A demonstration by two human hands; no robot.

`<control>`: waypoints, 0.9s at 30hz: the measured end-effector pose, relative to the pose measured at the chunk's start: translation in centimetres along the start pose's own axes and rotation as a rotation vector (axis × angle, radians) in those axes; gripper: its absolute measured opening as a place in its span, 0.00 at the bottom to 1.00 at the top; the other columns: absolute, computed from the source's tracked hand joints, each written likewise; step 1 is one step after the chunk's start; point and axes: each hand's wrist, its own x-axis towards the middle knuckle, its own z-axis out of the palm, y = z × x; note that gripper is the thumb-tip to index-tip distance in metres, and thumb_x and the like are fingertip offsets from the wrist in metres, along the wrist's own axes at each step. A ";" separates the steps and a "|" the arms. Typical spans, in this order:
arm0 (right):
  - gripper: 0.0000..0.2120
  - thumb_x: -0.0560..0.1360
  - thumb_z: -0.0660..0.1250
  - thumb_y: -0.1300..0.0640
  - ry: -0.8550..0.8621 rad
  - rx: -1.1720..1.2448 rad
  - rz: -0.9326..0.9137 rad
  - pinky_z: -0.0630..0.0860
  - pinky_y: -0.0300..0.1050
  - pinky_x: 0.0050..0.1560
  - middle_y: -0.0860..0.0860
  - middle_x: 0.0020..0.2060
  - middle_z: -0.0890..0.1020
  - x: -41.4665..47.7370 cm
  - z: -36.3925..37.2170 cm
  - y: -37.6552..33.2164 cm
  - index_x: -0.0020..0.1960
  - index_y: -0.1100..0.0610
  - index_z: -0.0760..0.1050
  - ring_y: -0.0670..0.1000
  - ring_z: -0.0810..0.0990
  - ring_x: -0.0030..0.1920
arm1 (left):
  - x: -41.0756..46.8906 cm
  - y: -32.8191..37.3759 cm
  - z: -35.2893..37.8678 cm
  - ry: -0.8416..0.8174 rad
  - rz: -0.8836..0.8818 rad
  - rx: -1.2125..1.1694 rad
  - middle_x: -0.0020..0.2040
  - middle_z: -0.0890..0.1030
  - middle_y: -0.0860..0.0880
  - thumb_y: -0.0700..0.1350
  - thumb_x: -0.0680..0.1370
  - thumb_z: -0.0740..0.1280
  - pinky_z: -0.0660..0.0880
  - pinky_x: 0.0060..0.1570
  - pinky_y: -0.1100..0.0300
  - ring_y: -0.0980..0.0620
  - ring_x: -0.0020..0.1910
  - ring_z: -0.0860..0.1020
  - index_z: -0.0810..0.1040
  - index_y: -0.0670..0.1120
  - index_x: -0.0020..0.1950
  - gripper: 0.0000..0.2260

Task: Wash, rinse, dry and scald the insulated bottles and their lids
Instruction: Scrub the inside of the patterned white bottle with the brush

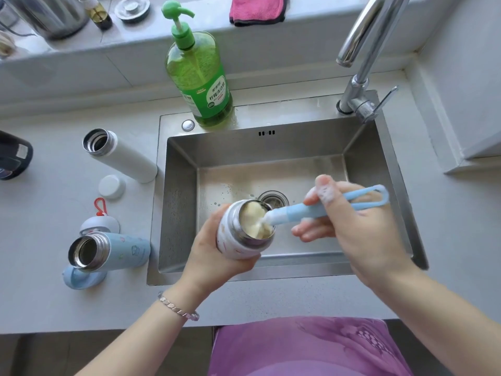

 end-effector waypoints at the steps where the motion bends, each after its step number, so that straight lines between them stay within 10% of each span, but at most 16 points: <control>1: 0.14 0.75 0.62 0.57 -0.019 0.001 0.011 0.76 0.39 0.23 0.58 0.21 0.78 -0.2 0.3 0.2 0.34 0.64 0.74 0.53 0.79 0.22 | 0.0 0.1 0.2 -0.019 0.011 0.014 0.50 0.79 0.63 0.49 0.55 0.76 0.72 0.46 0.73 0.64 0.48 0.78 0.71 0.66 0.56 0.32; 8: 0.15 0.76 0.61 0.56 0.047 0.042 -0.005 0.75 0.38 0.22 0.57 0.21 0.78 -0.1 0.4 0.1 0.34 0.63 0.74 0.53 0.80 0.22 | 0.2 0.0 0.1 -0.045 -0.012 0.030 0.48 0.79 0.65 0.37 0.57 0.79 0.72 0.45 0.74 0.65 0.46 0.78 0.71 0.62 0.57 0.36; 27: 0.13 0.71 0.64 0.55 -0.109 -0.249 -0.149 0.78 0.39 0.27 0.56 0.25 0.80 0.2 -2.6 -0.4 0.35 0.64 0.77 0.54 0.81 0.25 | 0.3 -0.4 -1.6 -0.148 -0.036 0.158 0.52 0.78 0.57 0.48 0.56 0.78 0.77 0.51 0.58 0.54 0.51 0.78 0.71 0.63 0.60 0.34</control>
